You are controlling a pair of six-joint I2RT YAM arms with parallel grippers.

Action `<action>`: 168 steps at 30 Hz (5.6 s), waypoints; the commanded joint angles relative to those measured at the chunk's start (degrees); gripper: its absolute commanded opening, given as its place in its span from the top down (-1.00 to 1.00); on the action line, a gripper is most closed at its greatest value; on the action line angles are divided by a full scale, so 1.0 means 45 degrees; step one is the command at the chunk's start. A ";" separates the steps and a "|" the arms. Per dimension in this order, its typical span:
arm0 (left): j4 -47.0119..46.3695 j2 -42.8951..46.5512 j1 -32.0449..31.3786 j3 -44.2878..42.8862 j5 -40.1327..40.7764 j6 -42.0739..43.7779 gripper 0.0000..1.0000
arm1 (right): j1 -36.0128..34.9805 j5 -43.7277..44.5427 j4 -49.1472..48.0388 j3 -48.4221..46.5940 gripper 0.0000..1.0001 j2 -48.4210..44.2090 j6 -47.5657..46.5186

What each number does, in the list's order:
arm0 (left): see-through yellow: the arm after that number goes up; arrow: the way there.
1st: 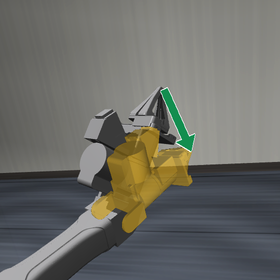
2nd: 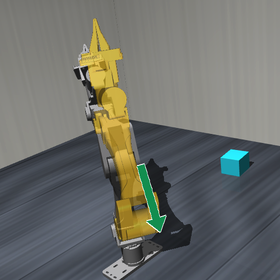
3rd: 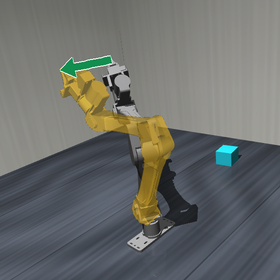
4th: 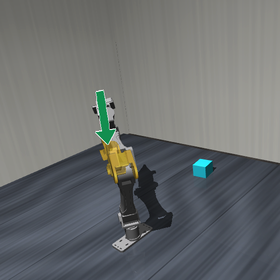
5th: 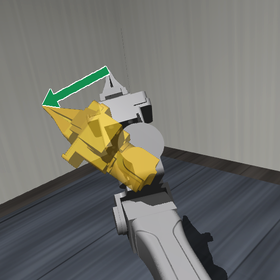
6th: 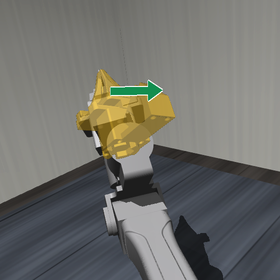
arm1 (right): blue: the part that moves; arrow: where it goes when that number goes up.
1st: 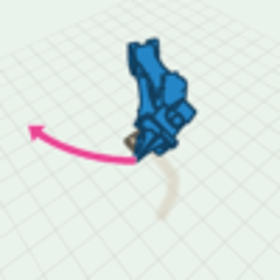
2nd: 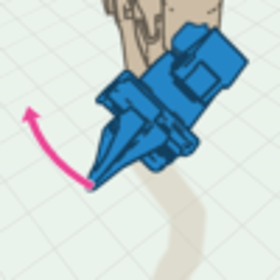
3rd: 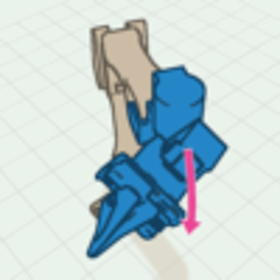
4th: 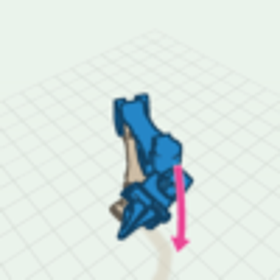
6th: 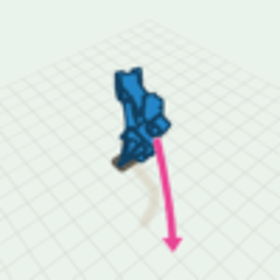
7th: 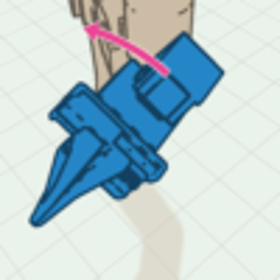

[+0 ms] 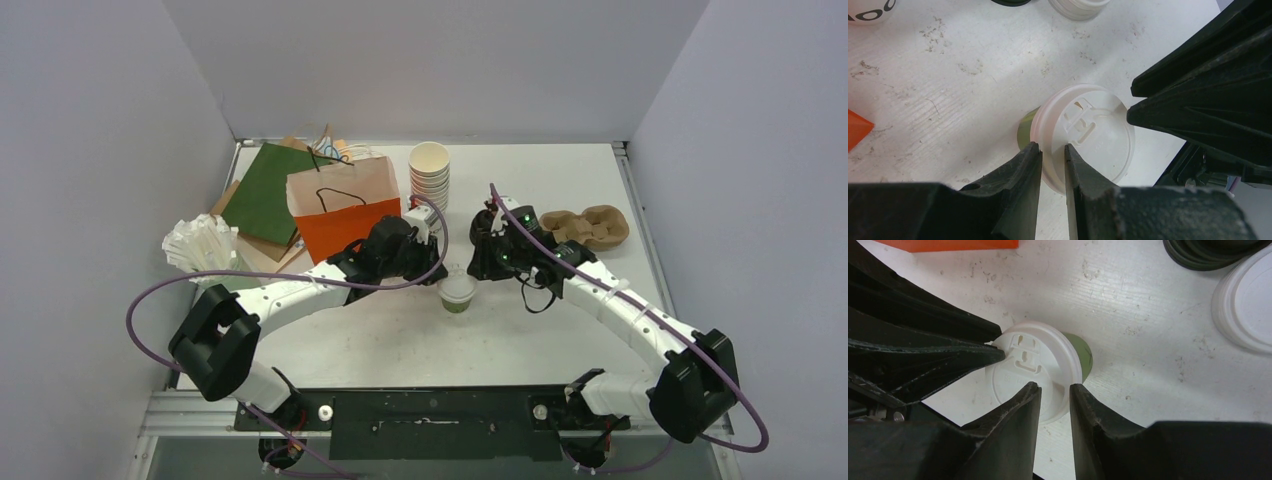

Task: Pack the takeout coffee
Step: Close the cup lid on the coffee cup.

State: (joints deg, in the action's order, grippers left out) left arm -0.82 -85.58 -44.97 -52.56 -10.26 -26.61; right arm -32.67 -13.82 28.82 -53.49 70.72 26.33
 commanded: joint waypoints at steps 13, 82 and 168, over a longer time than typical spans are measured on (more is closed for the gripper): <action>0.0909 0.0349 -0.0065 -0.1346 0.0229 0.0288 0.46 | 0.0022 0.0215 0.0251 -0.1498 0.27 0.1277 -0.2273; 0.0941 0.0059 -0.0030 -0.1755 0.0589 -0.0387 0.38 | -0.0179 0.1083 0.0655 -0.1286 0.17 0.0528 -0.1298; 0.1793 0.0190 -0.0964 -0.1205 0.1595 -0.1604 0.61 | -0.1745 0.3033 0.1401 -0.0903 0.42 0.0298 0.1037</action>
State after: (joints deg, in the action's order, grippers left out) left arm 7.73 -84.14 -49.01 -55.29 -3.22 -34.02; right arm -40.27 -1.32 35.38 -57.21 72.62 29.91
